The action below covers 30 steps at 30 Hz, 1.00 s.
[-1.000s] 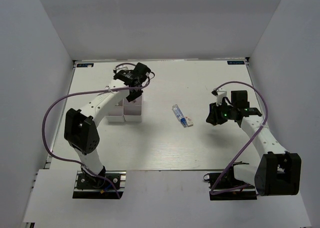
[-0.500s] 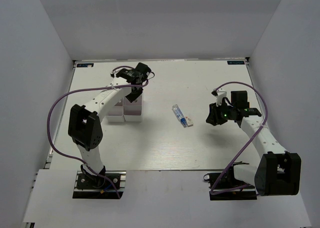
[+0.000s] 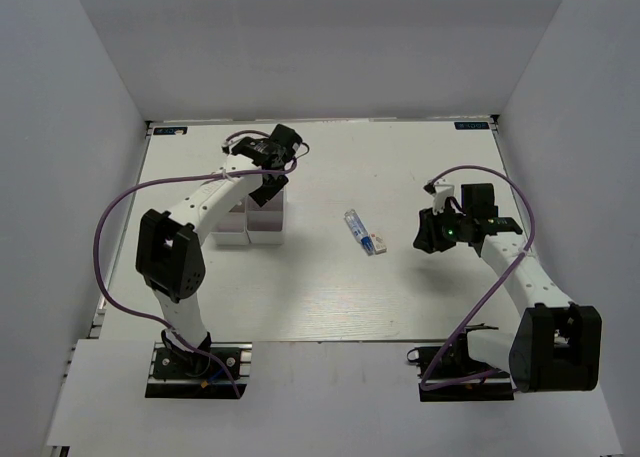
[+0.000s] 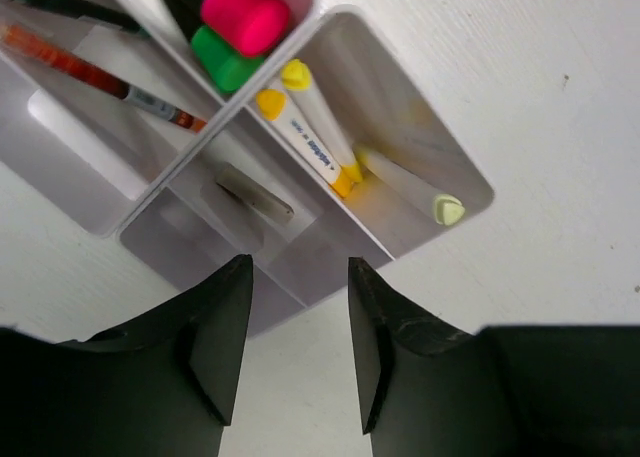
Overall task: Sort the stationery into containers
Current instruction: Place the stationery in the storage box, then pick up the stationery from the center of the board.
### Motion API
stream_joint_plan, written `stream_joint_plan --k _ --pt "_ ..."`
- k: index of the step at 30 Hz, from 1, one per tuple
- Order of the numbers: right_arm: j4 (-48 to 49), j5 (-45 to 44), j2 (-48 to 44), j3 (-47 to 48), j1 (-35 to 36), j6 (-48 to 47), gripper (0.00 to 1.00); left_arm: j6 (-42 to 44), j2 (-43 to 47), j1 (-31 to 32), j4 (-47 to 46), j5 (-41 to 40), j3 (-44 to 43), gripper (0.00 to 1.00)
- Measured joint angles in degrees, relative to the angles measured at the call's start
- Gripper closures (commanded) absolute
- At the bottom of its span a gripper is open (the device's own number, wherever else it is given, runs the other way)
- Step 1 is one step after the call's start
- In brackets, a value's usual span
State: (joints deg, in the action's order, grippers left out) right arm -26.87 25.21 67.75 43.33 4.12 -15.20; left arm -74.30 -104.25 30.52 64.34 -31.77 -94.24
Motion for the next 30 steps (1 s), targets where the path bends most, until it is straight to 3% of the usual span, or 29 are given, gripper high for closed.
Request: stream_joint_plan --k 4,6,9,11,14,24,30 --pt "-0.4 -4.2 1.0 0.5 0.0 3.1 0.62 7.5 2.7 0.3 -6.3 2.9 2.9 0.47" --pt "-0.5 -6.7 1.9 1.2 -0.2 5.0 0.62 12.8 7.1 0.6 -12.3 6.4 8.0 0.37" --pt "-0.8 -10.4 3.8 2.4 -0.5 7.9 0.47 21.7 18.6 0.8 -22.5 13.8 19.8 0.23" --pt "-1.1 -12.4 5.2 3.0 -0.6 8.6 0.40 25.8 26.6 0.8 -28.0 18.5 26.6 0.20" --pt "-1.5 -15.1 7.9 3.5 -0.6 7.2 0.37 29.6 34.4 0.9 -32.6 23.5 31.4 0.18" --pt "-0.7 -20.7 14.8 3.8 -0.7 1.8 0.37 33.4 44.8 0.9 -33.7 31.2 45.1 0.18" --pt "0.1 -20.4 19.8 5.4 -0.7 -0.1 0.34 32.6 51.8 0.9 -30.7 31.8 47.1 0.17"
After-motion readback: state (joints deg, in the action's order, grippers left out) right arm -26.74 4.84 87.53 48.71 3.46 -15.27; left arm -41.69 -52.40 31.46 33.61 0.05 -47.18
